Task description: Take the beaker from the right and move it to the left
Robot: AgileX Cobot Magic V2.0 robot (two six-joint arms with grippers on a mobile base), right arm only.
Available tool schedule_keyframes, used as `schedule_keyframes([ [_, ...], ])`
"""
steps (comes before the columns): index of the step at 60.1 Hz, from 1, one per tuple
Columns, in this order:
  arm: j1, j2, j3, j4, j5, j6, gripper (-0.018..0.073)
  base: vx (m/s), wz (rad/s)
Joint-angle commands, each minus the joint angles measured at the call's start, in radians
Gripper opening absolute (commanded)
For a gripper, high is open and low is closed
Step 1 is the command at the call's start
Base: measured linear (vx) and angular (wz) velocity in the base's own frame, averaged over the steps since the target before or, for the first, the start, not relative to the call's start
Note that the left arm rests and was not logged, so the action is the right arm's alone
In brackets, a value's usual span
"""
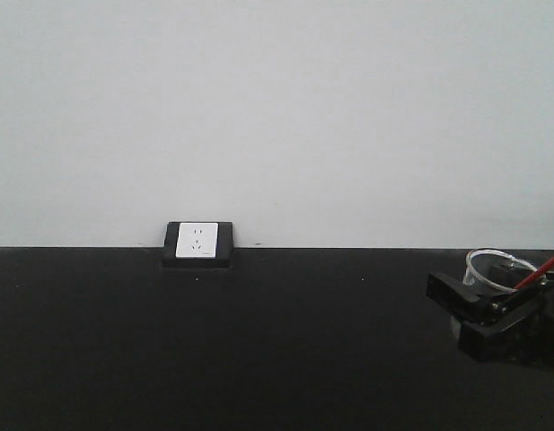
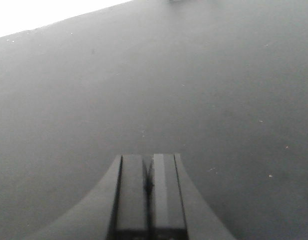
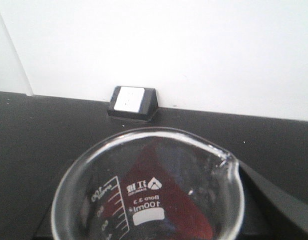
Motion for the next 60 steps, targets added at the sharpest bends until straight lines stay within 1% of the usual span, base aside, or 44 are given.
schedule_keyframes([
  [1,-0.001,-0.054,-0.025,-0.115,-0.004,0.077,-0.0003,0.0,0.0],
  [6,-0.001,-0.078,-0.025,-0.155,-0.005,0.078,-0.0003,0.0,0.0],
  [45,-0.001,-0.086,-0.025,-0.155,-0.005,0.078,-0.0003,0.0,0.01],
  [60,-0.001,-0.086,-0.025,-0.155,-0.005,0.078,-0.0003,-0.08,0.05],
])
